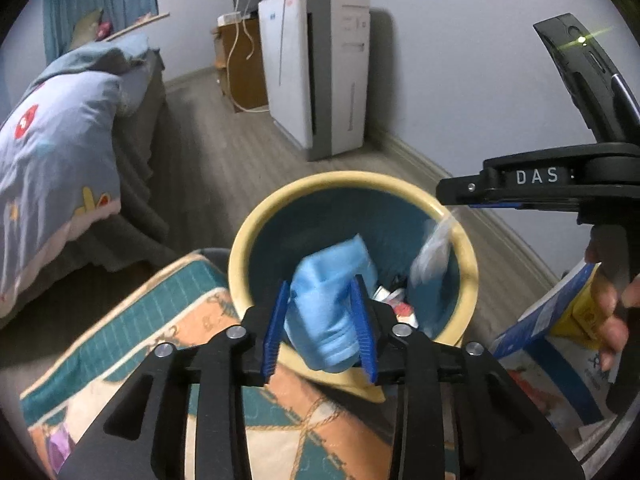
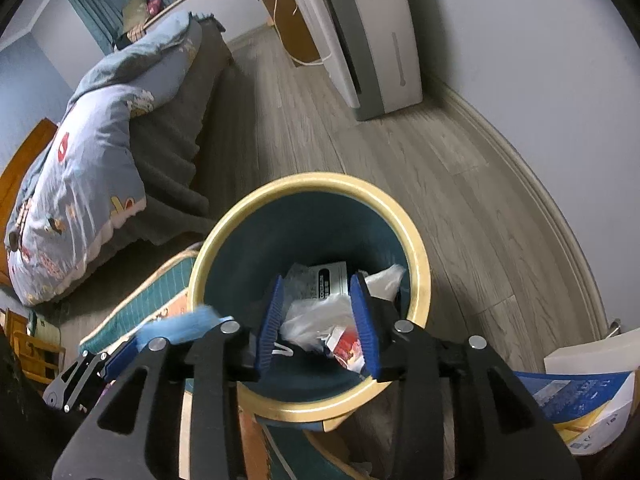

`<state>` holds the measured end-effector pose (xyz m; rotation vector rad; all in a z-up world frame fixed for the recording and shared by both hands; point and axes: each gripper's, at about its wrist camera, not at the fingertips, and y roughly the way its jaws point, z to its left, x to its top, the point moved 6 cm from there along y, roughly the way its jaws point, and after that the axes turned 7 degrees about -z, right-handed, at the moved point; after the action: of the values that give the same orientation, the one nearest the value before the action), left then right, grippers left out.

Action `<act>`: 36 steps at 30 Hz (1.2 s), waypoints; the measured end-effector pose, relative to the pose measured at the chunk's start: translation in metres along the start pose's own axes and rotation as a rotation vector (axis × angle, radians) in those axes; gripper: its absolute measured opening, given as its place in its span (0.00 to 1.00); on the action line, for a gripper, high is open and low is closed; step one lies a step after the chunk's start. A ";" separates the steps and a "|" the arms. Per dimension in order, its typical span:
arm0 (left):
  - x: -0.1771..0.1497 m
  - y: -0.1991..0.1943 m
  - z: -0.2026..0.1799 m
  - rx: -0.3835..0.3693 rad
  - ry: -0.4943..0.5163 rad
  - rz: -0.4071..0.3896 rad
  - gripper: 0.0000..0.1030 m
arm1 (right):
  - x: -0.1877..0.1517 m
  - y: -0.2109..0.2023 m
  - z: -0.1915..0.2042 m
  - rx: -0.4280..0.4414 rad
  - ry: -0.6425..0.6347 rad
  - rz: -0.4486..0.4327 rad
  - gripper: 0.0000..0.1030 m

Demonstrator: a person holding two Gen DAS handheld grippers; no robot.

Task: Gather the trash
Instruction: 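Open both tools to drop the tissue and mask into the bin, then move both tools back over the stool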

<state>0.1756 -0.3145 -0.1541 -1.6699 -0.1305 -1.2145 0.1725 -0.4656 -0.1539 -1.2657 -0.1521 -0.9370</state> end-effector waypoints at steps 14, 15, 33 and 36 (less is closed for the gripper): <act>-0.007 0.000 0.004 0.047 0.035 0.012 0.93 | 0.007 -0.007 0.003 -0.017 0.023 -0.040 0.95; -0.008 -0.001 0.005 0.051 0.033 0.015 0.93 | 0.007 -0.007 0.005 -0.023 0.019 -0.038 0.95; -0.021 -0.069 0.057 0.120 -0.008 -0.031 0.94 | 0.001 -0.034 0.060 -0.018 -0.055 -0.059 0.95; -0.027 -0.081 0.067 0.134 -0.016 -0.031 0.94 | -0.001 -0.038 0.073 -0.014 -0.083 -0.061 0.95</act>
<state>0.1572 -0.2133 -0.1197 -1.5664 -0.2433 -1.1897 0.1744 -0.4023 -0.1016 -1.3196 -0.2509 -0.9397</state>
